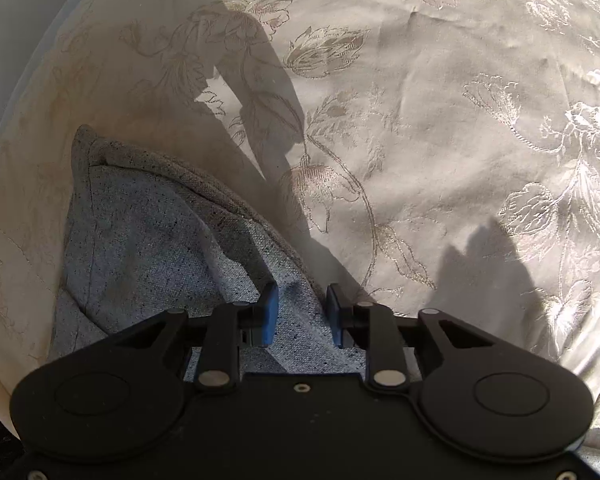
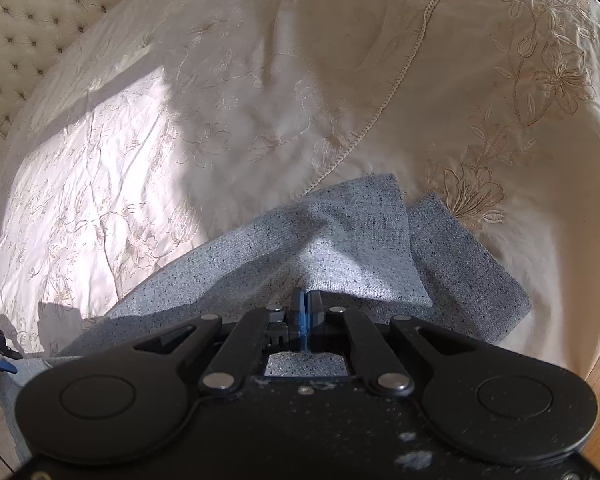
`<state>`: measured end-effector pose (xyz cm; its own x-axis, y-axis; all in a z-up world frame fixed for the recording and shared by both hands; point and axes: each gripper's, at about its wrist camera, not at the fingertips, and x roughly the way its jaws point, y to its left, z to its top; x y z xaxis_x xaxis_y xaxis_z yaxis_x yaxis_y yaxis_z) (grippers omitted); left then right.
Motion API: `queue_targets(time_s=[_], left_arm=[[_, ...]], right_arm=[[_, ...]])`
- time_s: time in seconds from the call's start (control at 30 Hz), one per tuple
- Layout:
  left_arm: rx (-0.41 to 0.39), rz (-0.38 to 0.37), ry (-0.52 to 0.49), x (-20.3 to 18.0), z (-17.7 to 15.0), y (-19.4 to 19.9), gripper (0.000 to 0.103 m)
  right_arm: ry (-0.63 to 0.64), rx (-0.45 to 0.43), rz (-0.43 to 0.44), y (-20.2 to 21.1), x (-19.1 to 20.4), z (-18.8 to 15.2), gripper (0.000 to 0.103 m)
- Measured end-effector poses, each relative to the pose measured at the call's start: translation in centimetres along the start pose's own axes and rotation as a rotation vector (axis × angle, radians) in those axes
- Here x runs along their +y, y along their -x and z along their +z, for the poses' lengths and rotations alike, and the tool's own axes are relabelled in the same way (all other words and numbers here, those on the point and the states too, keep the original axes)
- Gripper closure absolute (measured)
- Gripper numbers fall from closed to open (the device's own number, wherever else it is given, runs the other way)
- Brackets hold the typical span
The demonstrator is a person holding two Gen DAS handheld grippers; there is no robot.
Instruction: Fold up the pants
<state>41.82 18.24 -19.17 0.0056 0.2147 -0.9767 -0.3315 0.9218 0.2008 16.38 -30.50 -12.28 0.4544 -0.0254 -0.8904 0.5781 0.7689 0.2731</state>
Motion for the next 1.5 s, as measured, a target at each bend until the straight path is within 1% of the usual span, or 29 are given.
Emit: queue_targets(time_s=[0.03,0.07,0.17,0.27,0.3,0.4,0.47,0.5,0.57,0.63,0.67,0.73,0.8,0.9,0.97,1.0,1.07,1.2,1.23,1.27,1.33,1.43,1.5], left_arm=[[-0.006,-0.007,0.013,0.2,-0.1,0.1,0.093],[-0.011,-0.014,0.033,0.4,-0.2,0.4,0.096],[-0.079,-0.041,0.055,1.4,-1.3,2.9,0.099],[-0.163,-0.074,0.048,3.6,-3.6,6.8,0.099],[-0.193,-0.102,0.061,4.9,-4.8,8.5,0.099],[-0.239,-0.172,0.114,8.6,-8.6,12.3,0.099],[-0.251,-0.201,0.146,10.8,-11.2,13.7,0.099],[-0.251,-0.214,0.168,12.0,-13.1,14.0,0.099],[-0.243,-0.221,0.195,13.4,-16.3,13.8,0.099],[-0.224,-0.209,0.191,14.2,-19.4,12.4,0.099],[-0.212,-0.199,0.187,14.4,-20.9,11.3,0.099],[-0.179,-0.178,0.166,14.4,-22.8,8.2,0.099],[-0.153,-0.168,0.155,14.2,-23.8,5.2,0.099],[-0.104,-0.142,0.123,13.4,-24.3,1.2,0.099],[-0.086,-0.139,0.108,13.1,-24.1,0.1,0.099],[-0.084,-0.151,0.117,13.2,-23.8,0.0,0.1],[-0.09,-0.179,0.12,13.5,-23.3,0.6,0.1],[-0.149,-0.243,0.094,14.6,-22.0,4.1,0.1],[-0.163,-0.257,0.092,15.1,-22.1,4.9,0.1],[-0.177,-0.262,0.089,15.5,-22.0,5.6,0.102],[-0.19,-0.256,0.072,16.4,-22.8,6.1,0.103],[-0.133,-0.231,0.034,17.1,-23.7,4.3,0.103],[-0.074,-0.204,0.039,17.2,-24.5,2.0,0.103]], right_arm=[[0.004,0.002,0.004,0.0,0.0,0.1,0.102],[0.01,0.004,0.01,0.1,0.0,0.2,0.102],[0.031,-0.002,0.029,0.5,0.1,0.6,0.102],[0.069,-0.024,0.05,1.6,0.4,1.3,0.102],[0.082,-0.035,0.057,2.1,0.4,1.5,0.102],[0.122,-0.07,0.07,3.7,0.4,2.0,0.102],[0.14,-0.08,0.075,4.6,0.0,2.2,0.102],[0.153,-0.083,0.075,5.1,-0.3,2.2,0.102],[0.179,-0.08,0.063,5.8,-0.8,1.9,0.102],[0.196,-0.057,0.047,5.9,-1.6,1.2,0.102],[0.198,-0.041,0.038,5.8,-2.0,0.7,0.102],[0.208,-0.001,0.014,5.1,-2.6,-0.6,0.102],[0.22,0.038,-0.019,3.7,-3.1,-2.2,0.102],[0.23,0.066,-0.075,1.6,-3.5,-4.4,0.102],[0.223,0.075,-0.109,0.7,-3.7,-5.3,0.102],[0.22,0.07,-0.117,0.6,-3.6,-5.5,0.102],[0.217,0.049,-0.13,0.9,-3.5,-5.7,0.102],[0.207,-0.022,-0.126,3.2,-2.8,-4.9,0.102],[0.2,-0.04,-0.123,4.0,-2.6,-4.8,0.102],[0.192,-0.057,-0.121,4.7,-2.6,-4.9,0.102],[0.191,-0.073,-0.136,5.5,-2.5,-5.3,0.102],[0.185,-0.044,-0.177,4.4,-3.1,-6.6,0.102],[0.182,-0.014,-0.202,2.9,-3.4,-7.5,0.102]])
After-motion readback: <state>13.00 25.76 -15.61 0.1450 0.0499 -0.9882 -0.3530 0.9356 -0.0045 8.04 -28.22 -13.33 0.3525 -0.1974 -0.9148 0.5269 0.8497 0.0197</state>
